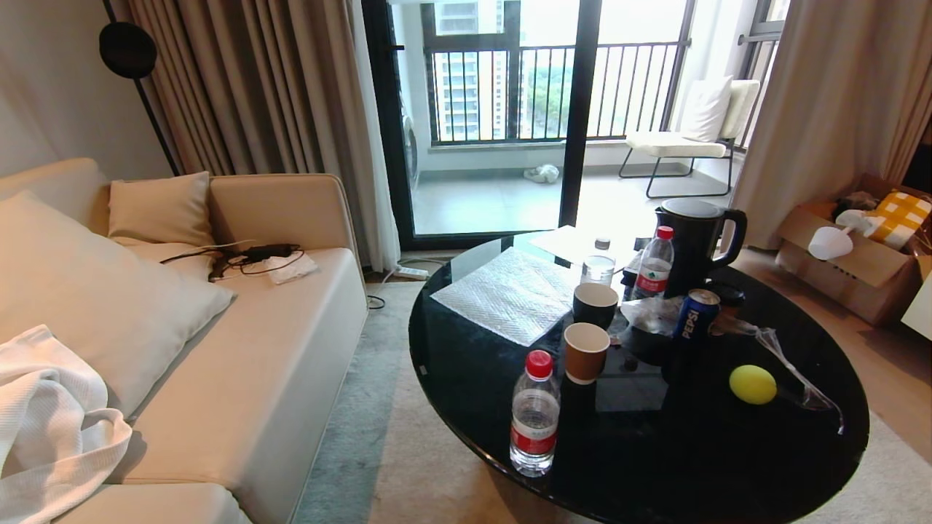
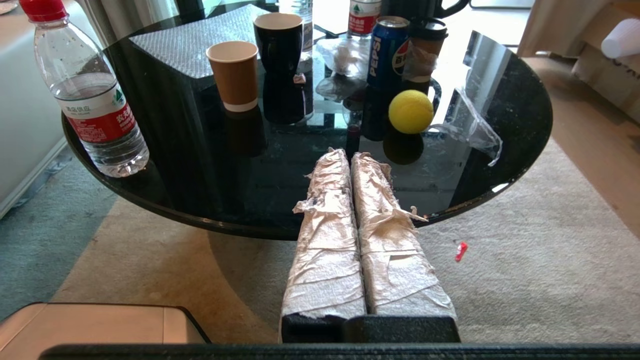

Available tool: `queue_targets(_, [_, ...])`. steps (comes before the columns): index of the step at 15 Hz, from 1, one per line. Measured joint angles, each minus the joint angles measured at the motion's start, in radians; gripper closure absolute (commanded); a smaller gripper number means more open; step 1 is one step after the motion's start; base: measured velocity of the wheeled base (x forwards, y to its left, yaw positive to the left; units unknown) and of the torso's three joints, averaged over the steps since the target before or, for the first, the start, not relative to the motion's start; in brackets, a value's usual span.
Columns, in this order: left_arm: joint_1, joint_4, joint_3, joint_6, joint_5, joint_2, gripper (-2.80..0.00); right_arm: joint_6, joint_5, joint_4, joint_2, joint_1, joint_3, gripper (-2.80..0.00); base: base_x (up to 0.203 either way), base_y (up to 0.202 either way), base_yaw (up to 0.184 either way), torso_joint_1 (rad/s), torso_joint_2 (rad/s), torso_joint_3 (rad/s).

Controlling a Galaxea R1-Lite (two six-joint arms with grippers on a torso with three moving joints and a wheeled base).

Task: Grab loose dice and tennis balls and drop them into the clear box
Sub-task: Pick up the ball on the table

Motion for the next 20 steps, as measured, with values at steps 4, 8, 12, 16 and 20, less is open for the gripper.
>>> queue_targets(4, [0.000,0.000,0.000,0.000,0.000,0.000,0.00,-0.001,0.000,0.000,0.000,0.000,0.000,0.00,0.000,0.000,0.000,0.000,0.00,0.000])
queue_targets(8, [-0.001,0.000,0.000,-0.001,0.000,0.000,0.00,0.000,-0.001,0.000,0.000,-0.001,0.000,0.00,0.000,-0.056,-0.002,0.001,0.00,0.002])
queue_targets(12, [0.000,0.000,0.000,0.000,0.000,0.000,0.00,0.000,0.000,0.000,0.000,0.000,-0.001,0.00,0.000,-0.183,0.002,0.001,0.00,0.002])
queue_targets(16, [0.000,0.000,0.000,0.000,0.000,0.000,0.00,0.000,0.000,0.000,0.000,0.000,0.000,0.00,0.000,-0.180,0.003,0.003,0.00,0.000])
queue_targets(20, [0.000,-0.001,0.000,0.002,0.000,0.000,0.00,-0.001,0.000,-0.001,0.000,0.000,0.000,0.00,0.000,-0.056,-0.004,0.003,0.00,0.000])
